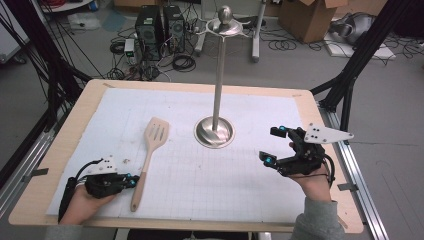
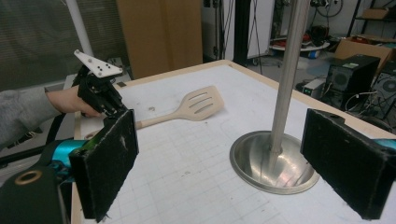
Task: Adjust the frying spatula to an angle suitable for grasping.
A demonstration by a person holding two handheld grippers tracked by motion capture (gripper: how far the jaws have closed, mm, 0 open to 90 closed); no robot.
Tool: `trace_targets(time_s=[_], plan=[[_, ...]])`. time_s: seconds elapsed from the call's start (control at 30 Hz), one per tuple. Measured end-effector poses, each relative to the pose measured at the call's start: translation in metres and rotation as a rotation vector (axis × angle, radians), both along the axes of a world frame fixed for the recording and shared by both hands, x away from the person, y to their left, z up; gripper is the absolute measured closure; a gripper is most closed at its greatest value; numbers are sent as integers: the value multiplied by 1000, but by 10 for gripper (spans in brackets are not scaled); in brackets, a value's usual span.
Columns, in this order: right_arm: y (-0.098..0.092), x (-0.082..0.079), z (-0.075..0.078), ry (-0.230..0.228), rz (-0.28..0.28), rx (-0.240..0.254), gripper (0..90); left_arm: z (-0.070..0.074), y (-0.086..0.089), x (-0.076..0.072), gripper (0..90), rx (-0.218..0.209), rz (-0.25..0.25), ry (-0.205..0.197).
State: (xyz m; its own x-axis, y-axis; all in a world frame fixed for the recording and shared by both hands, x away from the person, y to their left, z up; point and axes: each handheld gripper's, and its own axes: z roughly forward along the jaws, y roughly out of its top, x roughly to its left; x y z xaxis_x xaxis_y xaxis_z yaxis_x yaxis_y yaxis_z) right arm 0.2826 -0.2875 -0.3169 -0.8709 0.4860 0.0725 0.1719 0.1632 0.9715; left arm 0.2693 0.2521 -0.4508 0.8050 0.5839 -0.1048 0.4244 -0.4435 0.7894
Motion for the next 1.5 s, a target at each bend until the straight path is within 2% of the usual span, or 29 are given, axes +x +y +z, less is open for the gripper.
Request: trace_targets(time_s=[0.3, 0.53, 0.9, 1.3, 1.5], plan=[[-3, -3, -2, -3, -10, -10, 102, 0, -13, 6, 897, -4, -34, 8], [-7, -9, -2, 3, -24, -13, 102, 1, -30, 11, 897, 5, -22, 9], [-15, -16, -4, 1, -47, -15, 102, 2, -54, 15, 896, 38, -7, -30], [-24, -27, -5, 9, -80, -32, 102, 3, -80, 23, 897, 62, 5, -46], [-30, -34, -5, 13, -101, -35, 102, 5, -88, 29, 897, 68, -12, -49]])
